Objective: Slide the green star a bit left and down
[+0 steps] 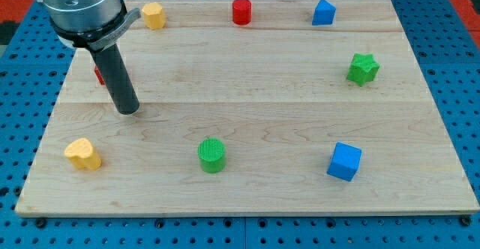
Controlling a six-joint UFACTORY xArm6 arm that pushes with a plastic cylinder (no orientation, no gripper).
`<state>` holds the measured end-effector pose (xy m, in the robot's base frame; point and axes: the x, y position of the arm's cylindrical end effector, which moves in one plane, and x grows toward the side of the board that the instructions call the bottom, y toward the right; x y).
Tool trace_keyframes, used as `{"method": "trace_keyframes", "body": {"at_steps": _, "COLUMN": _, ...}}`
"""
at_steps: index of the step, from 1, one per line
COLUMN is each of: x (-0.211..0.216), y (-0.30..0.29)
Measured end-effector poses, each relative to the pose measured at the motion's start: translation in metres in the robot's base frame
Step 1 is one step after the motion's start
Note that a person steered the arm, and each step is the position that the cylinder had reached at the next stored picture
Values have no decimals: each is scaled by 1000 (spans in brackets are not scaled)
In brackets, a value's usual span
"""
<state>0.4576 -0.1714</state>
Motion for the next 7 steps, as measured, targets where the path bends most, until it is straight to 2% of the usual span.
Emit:
{"method": "trace_keyframes", "body": {"at_steps": 5, "x": -43, "y": 31}}
{"method": "trace_keyframes", "body": {"at_steps": 7, "x": -40, "y": 187}}
